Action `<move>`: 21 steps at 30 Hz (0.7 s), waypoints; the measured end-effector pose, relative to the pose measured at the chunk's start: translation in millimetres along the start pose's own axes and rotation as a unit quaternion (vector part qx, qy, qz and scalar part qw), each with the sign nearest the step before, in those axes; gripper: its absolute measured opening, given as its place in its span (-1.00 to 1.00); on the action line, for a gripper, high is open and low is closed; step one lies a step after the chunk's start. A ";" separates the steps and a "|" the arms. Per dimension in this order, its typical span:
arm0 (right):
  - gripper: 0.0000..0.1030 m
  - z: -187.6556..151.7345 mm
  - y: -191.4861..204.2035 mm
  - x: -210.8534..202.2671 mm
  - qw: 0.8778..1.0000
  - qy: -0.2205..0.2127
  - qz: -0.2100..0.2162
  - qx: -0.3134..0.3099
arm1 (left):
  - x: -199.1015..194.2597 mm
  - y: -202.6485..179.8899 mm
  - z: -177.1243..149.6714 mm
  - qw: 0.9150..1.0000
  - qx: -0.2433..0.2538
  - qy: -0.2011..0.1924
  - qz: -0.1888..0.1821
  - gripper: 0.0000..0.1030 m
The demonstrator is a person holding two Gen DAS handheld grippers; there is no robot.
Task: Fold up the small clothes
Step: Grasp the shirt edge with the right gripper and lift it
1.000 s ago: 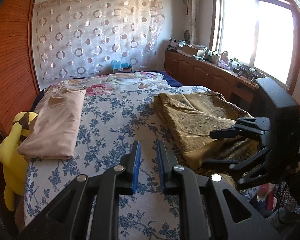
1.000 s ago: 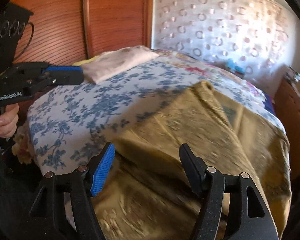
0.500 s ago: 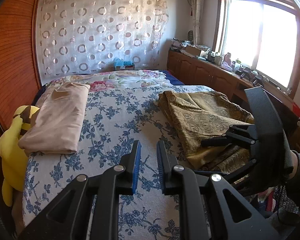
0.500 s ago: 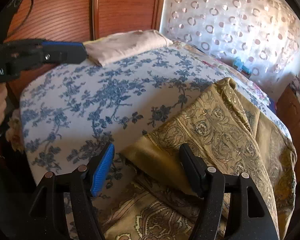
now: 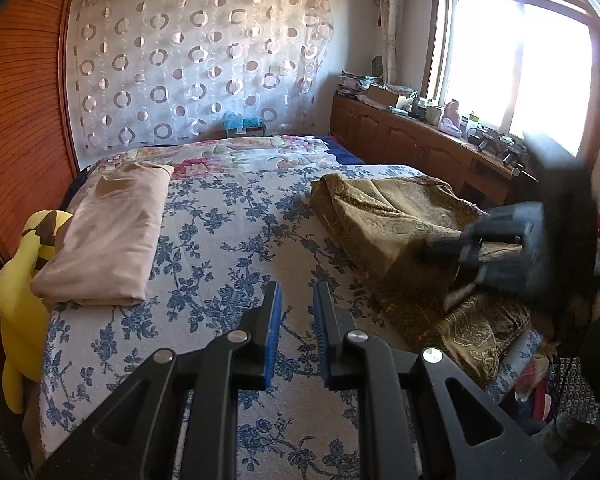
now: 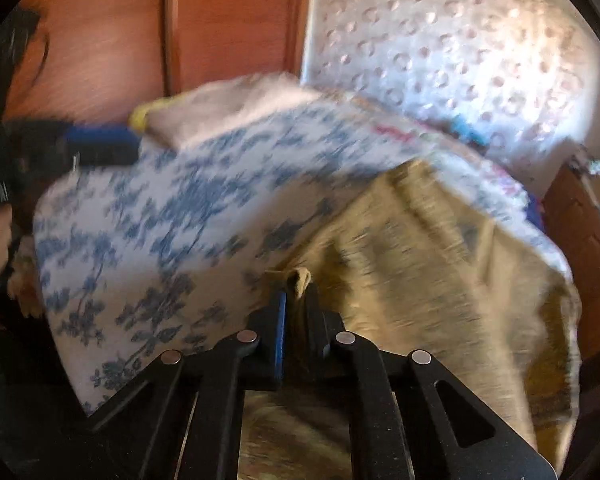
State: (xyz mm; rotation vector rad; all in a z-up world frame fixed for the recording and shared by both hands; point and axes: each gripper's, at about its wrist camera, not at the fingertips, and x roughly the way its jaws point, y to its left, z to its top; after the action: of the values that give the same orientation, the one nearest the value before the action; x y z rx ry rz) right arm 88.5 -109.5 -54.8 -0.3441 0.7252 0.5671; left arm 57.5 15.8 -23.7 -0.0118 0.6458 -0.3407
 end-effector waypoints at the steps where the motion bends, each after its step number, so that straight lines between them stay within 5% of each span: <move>1: -0.89 3.7 -8.7 -9.4 1.000 -0.014 -0.012 0.005 | 0.8 -1.1 -0.1 1.000 0.001 0.001 -0.001 -0.72; 7: -0.91 31.1 -68.6 -43.8 0.994 -0.049 -0.099 -0.008 | 6.0 -7.8 -0.9 1.000 0.007 0.007 -0.008 -0.72; 21: -0.93 53.4 -221.3 -10.2 0.965 0.008 -0.261 0.038 | 14.7 -18.0 -5.0 1.000 0.017 0.021 -0.011 -0.72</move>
State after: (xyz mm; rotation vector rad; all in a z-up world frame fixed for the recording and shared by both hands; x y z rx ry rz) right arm 242.0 -263.9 12.4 -0.4480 0.6365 0.0371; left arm 60.0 -5.4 -34.3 0.0206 0.6808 -0.3746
